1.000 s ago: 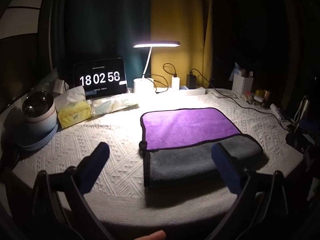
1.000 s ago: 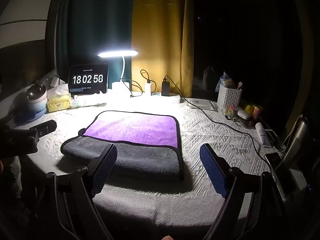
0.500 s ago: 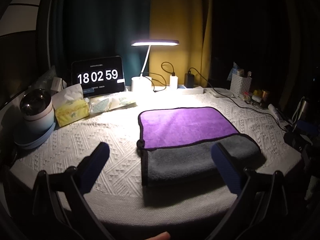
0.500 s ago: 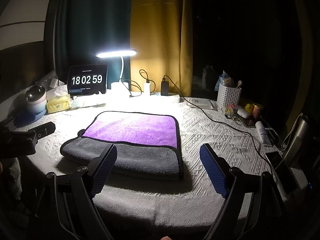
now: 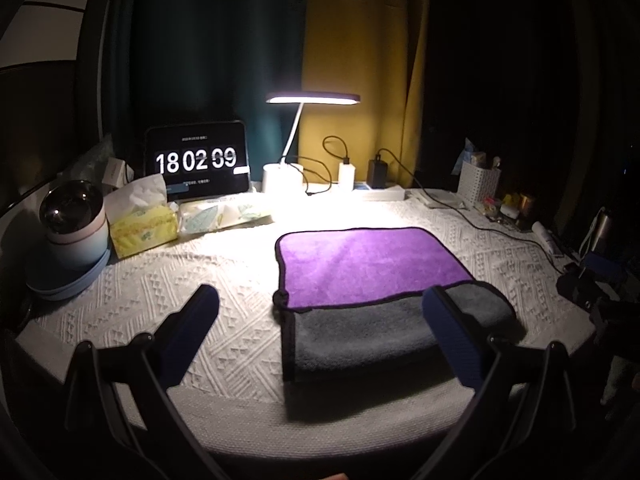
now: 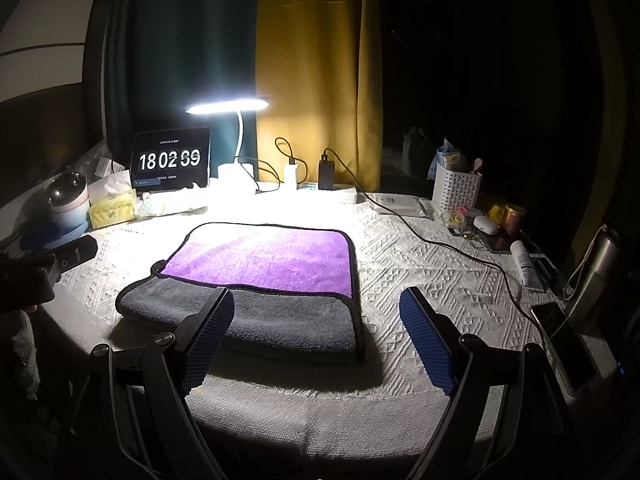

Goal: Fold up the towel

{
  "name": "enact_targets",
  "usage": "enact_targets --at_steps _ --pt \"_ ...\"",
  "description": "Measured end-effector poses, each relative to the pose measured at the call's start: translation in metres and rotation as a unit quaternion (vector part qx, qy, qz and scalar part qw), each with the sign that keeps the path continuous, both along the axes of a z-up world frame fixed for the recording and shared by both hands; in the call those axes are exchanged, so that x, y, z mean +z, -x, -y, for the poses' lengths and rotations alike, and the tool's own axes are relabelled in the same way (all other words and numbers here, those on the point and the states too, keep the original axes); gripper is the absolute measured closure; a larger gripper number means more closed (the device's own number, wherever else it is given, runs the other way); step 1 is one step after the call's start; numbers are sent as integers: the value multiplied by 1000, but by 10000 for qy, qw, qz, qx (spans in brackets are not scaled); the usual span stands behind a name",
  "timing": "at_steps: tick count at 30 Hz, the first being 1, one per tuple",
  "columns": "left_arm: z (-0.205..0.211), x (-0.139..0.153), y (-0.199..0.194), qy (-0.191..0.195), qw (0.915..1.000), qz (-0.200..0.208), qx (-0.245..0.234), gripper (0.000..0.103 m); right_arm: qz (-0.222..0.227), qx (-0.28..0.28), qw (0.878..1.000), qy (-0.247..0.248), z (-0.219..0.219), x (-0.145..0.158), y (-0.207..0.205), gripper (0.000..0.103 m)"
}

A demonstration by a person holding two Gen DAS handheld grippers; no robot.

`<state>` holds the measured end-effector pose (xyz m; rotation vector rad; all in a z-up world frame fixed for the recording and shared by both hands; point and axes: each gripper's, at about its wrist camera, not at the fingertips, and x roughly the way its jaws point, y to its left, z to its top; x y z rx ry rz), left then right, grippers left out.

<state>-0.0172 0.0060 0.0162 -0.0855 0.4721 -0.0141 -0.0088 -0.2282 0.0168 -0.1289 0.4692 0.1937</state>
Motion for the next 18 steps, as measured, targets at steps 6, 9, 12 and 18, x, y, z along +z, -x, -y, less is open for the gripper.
enact_targets --at_steps 6,9,12,18 --pt "4 0 0 -4 10000 15 -78 1 -13 -9 10000 -20 1 0 -1 16" --pt "4 2 1 20 9999 45 -102 1 -9 -6 10000 -35 2 0 1 16" --pt "3 3 2 50 9999 79 -99 1 0 -10 10000 -36 2 0 0 16" --pt "3 5 5 74 9998 147 -114 1 -10 -15 10000 -31 2 0 1 16"
